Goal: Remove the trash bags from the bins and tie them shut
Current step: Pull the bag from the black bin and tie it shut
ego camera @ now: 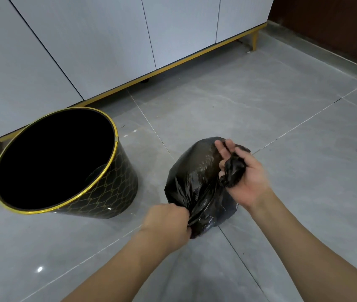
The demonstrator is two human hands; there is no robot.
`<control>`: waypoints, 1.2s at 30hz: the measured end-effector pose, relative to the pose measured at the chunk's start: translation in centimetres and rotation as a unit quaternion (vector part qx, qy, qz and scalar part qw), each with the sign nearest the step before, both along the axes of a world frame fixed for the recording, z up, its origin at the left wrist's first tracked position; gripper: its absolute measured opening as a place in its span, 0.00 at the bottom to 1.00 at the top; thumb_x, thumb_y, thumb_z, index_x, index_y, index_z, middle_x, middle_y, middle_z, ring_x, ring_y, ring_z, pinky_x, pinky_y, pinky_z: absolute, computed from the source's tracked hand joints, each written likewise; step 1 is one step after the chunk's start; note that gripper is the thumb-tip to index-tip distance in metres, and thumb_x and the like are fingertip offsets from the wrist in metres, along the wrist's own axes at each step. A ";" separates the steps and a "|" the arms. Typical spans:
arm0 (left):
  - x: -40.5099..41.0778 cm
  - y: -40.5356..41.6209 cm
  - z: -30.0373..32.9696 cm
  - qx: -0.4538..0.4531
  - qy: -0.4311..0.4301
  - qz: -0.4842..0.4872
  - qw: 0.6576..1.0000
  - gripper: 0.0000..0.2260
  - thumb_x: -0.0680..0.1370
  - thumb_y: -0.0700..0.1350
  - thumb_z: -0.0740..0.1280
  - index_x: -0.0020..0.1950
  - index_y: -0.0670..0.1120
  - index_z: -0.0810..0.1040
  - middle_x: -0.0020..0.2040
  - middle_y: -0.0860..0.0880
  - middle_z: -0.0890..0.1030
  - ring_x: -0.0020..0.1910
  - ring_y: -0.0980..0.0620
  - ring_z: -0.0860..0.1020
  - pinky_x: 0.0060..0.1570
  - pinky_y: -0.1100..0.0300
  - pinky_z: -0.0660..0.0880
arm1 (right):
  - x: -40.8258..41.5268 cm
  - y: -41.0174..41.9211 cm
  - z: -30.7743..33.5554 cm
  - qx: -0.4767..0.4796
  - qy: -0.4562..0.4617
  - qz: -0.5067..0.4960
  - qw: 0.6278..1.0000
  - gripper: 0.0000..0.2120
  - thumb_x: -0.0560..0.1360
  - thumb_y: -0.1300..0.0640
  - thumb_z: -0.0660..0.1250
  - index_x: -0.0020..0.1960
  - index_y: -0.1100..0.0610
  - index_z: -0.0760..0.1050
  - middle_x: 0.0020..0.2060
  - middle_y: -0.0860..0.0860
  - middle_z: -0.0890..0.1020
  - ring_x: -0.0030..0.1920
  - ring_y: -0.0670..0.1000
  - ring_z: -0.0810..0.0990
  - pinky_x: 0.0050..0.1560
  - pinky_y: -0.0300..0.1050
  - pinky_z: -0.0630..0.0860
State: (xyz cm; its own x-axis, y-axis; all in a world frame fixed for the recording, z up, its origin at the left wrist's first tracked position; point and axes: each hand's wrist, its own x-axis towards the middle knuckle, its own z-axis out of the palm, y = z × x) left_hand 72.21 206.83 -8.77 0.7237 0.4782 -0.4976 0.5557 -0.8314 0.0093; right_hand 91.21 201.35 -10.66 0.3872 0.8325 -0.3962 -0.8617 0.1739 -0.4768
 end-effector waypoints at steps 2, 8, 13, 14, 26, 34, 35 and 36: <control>-0.1 0.0 0.3 0.053 0.001 -0.077 0.996 0.08 0.79 0.46 0.59 0.50 0.47 0.76 0.45 0.47 0.81 0.44 0.44 0.80 0.37 0.56 0.71 | -0.3 -0.2 0.1 -0.034 -0.088 0.046 0.994 0.13 0.78 0.63 0.57 0.56 0.57 0.78 0.56 0.54 0.83 0.33 0.45 0.79 0.31 0.37 0.75; -0.8 1.5 2.1 0.094 -0.050 -0.082 0.991 0.12 0.82 0.54 0.53 0.52 0.48 0.71 0.43 0.49 0.81 0.40 0.45 0.81 0.36 0.56 0.73 | -0.4 -1.0 -1.0 -0.155 -0.341 0.186 0.908 0.16 0.78 0.68 0.59 0.62 0.57 0.76 0.55 0.51 0.84 0.60 0.51 0.80 0.64 0.47 0.74; -1.8 2.9 4.1 0.096 -0.127 -0.083 0.984 0.11 0.77 0.53 0.49 0.45 0.51 0.67 0.34 0.53 0.73 0.32 0.52 0.74 0.34 0.56 0.75 | -0.5 -1.2 -1.1 -0.203 -0.462 0.269 0.821 0.14 0.77 0.64 0.64 0.58 0.50 0.78 0.49 0.47 0.84 0.54 0.47 0.80 0.50 0.33 0.75; -1.9 3.3 4.3 0.096 -0.150 -0.092 0.980 0.12 0.75 0.54 0.47 0.44 0.51 0.67 0.35 0.54 0.73 0.34 0.52 0.73 0.35 0.56 0.74 | -0.5 -1.2 -1.1 -0.210 -0.473 0.280 0.808 0.14 0.76 0.62 0.65 0.57 0.48 0.79 0.48 0.46 0.83 0.52 0.47 0.80 0.50 0.35 0.76; 0.8 6.0 6.7 -0.028 -0.141 -0.046 0.989 0.12 0.77 0.54 0.52 0.42 0.47 0.67 0.35 0.48 0.75 0.38 0.44 0.75 0.39 0.52 0.69 | 0.9 -1.0 1.0 -0.215 -0.530 0.325 0.753 0.15 0.74 0.64 0.64 0.40 0.46 0.82 0.40 0.45 0.85 0.45 0.47 0.82 0.51 0.42 0.77; 2.4 7.6 7.6 -0.136 -0.112 -0.030 0.984 0.09 0.78 0.52 0.57 0.47 0.48 0.72 0.48 0.50 0.72 0.53 0.49 0.70 0.56 0.52 0.67 | 0.8 -0.9 5.2 -0.177 -0.424 0.446 0.768 0.10 0.69 0.46 0.73 0.38 0.52 0.79 0.36 0.46 0.83 0.38 0.47 0.82 0.43 0.39 0.77; 2.6 7.8 7.6 -0.144 -0.098 -0.028 0.984 0.06 0.79 0.51 0.59 0.48 0.49 0.72 0.50 0.51 0.73 0.55 0.50 0.69 0.58 0.53 0.66 | 0.7 -0.8 5.4 -0.173 -0.448 0.468 0.741 0.11 0.69 0.44 0.74 0.39 0.51 0.80 0.36 0.44 0.84 0.39 0.44 0.83 0.44 0.38 0.77; 2.8 7.9 7.7 -0.155 -0.087 -0.021 0.984 0.05 0.79 0.49 0.60 0.49 0.50 0.73 0.51 0.51 0.73 0.56 0.50 0.68 0.59 0.54 0.65 | 0.6 -0.6 5.4 -0.184 -0.488 0.478 0.706 0.13 0.67 0.42 0.75 0.40 0.50 0.81 0.36 0.43 0.84 0.39 0.43 0.83 0.44 0.38 0.77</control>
State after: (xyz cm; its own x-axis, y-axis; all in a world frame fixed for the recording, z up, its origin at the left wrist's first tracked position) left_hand 74.99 214.74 -1.09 0.8268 0.2911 -0.4813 0.4885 -0.7958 0.3580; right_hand 91.84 200.80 -5.29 -0.0440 0.8085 -0.5869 0.2703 -0.5559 -0.7860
